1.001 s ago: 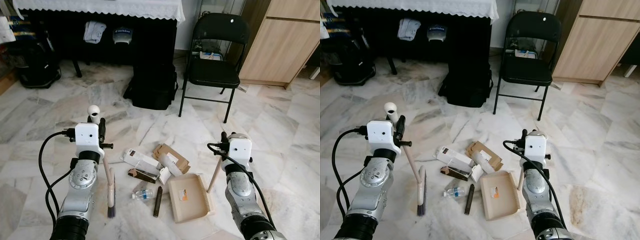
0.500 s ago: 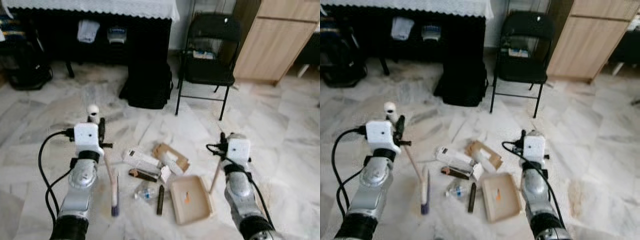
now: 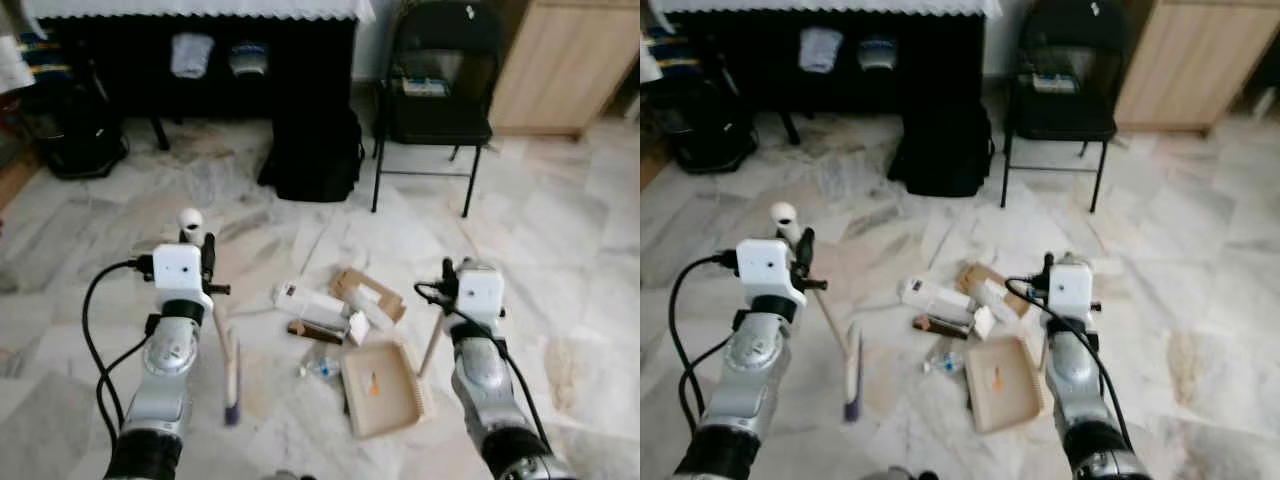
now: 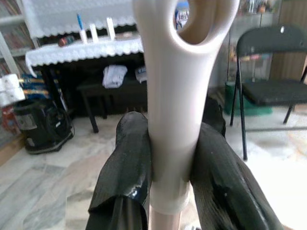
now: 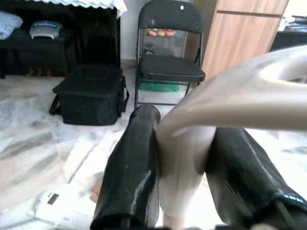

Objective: Sweep floor

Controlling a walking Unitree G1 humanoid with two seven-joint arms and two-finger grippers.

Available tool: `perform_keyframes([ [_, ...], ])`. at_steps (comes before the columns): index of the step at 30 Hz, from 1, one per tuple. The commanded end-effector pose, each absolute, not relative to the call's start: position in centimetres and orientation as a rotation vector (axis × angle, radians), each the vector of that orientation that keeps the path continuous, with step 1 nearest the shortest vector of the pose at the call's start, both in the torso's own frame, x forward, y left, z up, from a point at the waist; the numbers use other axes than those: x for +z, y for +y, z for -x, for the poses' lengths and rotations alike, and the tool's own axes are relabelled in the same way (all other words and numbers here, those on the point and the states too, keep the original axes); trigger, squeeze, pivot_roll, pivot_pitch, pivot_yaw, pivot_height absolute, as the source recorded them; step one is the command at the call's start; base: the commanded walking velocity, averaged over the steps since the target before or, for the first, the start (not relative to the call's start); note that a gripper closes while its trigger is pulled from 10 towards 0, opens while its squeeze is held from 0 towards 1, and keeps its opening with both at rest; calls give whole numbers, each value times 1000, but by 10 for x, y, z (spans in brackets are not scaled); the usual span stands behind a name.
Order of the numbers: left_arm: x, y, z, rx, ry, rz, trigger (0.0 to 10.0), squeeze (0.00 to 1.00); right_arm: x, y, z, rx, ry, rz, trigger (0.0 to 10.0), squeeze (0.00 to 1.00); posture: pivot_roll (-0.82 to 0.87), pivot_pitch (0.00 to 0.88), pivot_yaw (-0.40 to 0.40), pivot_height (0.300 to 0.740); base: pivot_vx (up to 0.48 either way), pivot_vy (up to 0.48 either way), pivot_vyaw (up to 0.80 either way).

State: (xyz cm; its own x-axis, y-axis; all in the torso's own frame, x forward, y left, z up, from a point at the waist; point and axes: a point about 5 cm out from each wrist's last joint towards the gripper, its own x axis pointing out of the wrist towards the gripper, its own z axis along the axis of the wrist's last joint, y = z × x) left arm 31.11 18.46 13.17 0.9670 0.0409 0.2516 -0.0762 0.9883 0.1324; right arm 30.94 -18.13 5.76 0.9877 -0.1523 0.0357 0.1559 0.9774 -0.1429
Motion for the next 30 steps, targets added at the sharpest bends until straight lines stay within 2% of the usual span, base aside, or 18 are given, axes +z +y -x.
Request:
perform_keyframes([
  [1, 136, 181, -311, 48, -279, -139, 10000, 0, 63, -185, -310, -175, -53, 156, 10000, 0, 85, 61, -5, 740, 0, 0, 0],
  [19, 133, 177, -311, 18, -268, -160, 10000, 0, 55, -200, -302, -258, -18, 171, 10000, 0, 84, 45, 5, 740, 0, 0, 0],
  [30, 133, 178, -311, 17, -262, -168, 10000, 0, 49, -202, -296, -276, 6, 175, 10000, 0, 89, 51, 6, 740, 0, -260, 0],
])
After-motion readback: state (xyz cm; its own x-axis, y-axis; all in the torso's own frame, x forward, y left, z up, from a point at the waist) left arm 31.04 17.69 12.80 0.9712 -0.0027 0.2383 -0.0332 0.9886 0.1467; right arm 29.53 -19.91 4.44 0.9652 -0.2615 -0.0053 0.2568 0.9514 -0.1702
